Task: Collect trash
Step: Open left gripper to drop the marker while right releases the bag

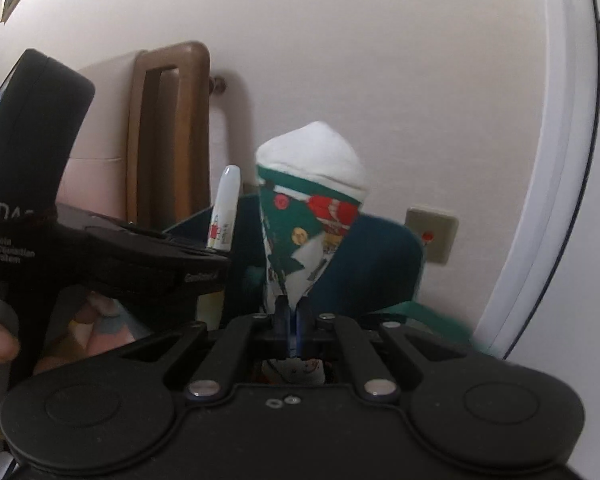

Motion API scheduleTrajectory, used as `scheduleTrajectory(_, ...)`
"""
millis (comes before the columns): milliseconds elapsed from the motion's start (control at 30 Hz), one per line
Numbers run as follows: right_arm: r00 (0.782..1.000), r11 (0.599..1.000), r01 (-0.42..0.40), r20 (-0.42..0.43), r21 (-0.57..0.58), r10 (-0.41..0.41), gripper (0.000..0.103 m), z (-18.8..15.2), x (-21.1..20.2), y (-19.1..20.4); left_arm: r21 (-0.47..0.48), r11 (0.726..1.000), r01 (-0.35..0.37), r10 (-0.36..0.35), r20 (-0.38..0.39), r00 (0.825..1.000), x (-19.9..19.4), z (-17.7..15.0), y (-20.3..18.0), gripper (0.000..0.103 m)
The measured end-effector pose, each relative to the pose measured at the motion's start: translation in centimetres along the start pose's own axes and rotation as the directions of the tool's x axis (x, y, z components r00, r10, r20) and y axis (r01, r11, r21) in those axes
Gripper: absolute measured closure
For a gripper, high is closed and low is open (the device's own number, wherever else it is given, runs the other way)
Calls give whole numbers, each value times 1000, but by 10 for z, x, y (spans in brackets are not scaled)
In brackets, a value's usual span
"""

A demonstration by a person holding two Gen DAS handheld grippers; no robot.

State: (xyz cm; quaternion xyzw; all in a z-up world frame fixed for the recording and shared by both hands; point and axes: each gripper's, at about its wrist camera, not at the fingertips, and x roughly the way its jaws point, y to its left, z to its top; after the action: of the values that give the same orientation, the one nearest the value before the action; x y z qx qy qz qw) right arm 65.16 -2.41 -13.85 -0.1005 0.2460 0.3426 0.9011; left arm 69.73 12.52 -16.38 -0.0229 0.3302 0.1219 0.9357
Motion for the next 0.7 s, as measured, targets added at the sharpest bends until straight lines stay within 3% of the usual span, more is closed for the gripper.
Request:
scheduleTrajectory(133,999,1000,18,-36,1,-18,100,-5,11,0,24,1000,-6,7,-40,999,4,-5,-6,86)
scheduleTrajectory(333,999,999,2,-37,38,-1,88,-10,5,-7,14,1000,-3,4,-82,997,6,-7,-8,84)
scheduleTrajectory(433,1000,999,-7,-18,33,7,86,-11,-4,-7,12,1000,9,-9,-62,998,-1,-8,-7,65)
scheduleTrajectory(500,1000,1000,-5,-3,31,5,80,-15,-14,-5,7,1000,11,-10,-43,999,-8,-9,-7,37)
scheduleTrajectory(700,999,999,16,42,34,-18,74,-14,-39,-1,10,1000,12,-11,-3,1000,-31,-9,-7,36)
